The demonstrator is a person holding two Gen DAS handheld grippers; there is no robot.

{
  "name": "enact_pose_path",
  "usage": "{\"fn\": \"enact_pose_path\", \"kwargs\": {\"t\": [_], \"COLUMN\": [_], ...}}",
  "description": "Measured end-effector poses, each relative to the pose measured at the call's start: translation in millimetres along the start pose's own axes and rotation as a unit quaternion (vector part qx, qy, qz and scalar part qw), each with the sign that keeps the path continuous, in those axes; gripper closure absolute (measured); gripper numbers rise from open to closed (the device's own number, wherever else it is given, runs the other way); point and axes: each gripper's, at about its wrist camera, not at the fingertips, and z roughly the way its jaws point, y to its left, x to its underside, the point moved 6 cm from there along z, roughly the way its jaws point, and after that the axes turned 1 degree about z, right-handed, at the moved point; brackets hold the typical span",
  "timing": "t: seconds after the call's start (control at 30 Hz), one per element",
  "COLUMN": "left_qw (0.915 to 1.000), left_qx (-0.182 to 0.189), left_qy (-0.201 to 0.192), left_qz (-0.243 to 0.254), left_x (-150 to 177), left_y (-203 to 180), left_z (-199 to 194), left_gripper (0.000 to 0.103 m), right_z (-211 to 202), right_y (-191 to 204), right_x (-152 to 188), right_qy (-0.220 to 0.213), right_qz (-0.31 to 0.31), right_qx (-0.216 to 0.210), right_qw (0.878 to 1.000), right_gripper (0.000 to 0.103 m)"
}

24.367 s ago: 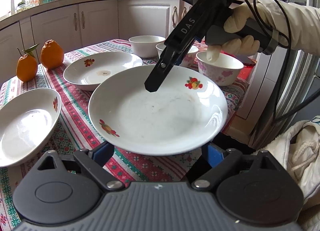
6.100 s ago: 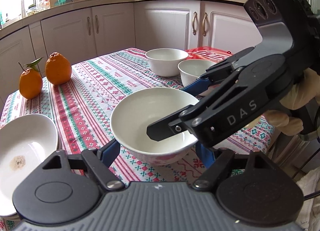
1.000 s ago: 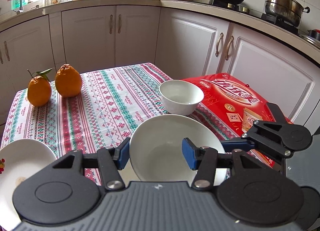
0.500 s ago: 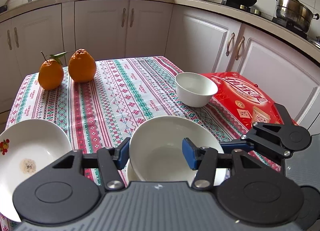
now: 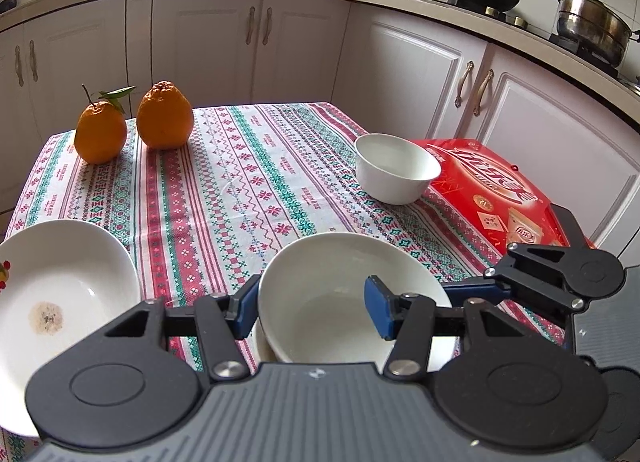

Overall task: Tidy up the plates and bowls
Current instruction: 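Lower the held bowl into the other white bowl and open the left tool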

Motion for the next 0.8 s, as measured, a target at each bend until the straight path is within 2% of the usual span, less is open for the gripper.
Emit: {"fn": "enact_pose_path", "kwargs": {"t": [0.5, 0.6, 0.73, 0.8], "left_qw": [1.0000, 1.0000, 1.0000, 0.9999], "left_qx": [0.006, 0.006, 0.007, 0.003], "left_qy": [-0.001, 0.001, -0.004, -0.009], "left_qz": [-0.004, -0.004, 0.000, 0.003], "left_x": [2.7, 2.8, 1.8, 0.3], "left_y": [1.3, 1.3, 0.3, 0.6], "left_z": [2.5, 2.5, -0.5, -3.3], "left_gripper": [0.047, 0.038, 0.031, 0.024], "right_z": [0.7, 1.2, -2.9, -6.4], "right_y": [-1.7, -2.1, -1.0, -2.1], "right_x": [0.6, 0.9, -2.4, -4.9], "right_qy": [0.002, 0.001, -0.014, -0.022], "right_qz": [0.002, 0.004, -0.001, 0.003], "right_qx": [0.002, -0.001, 0.007, 0.004], "right_qw": [1.000, 1.000, 1.000, 1.000], "right_gripper": [0.018, 0.016, 0.002, 0.001]}}
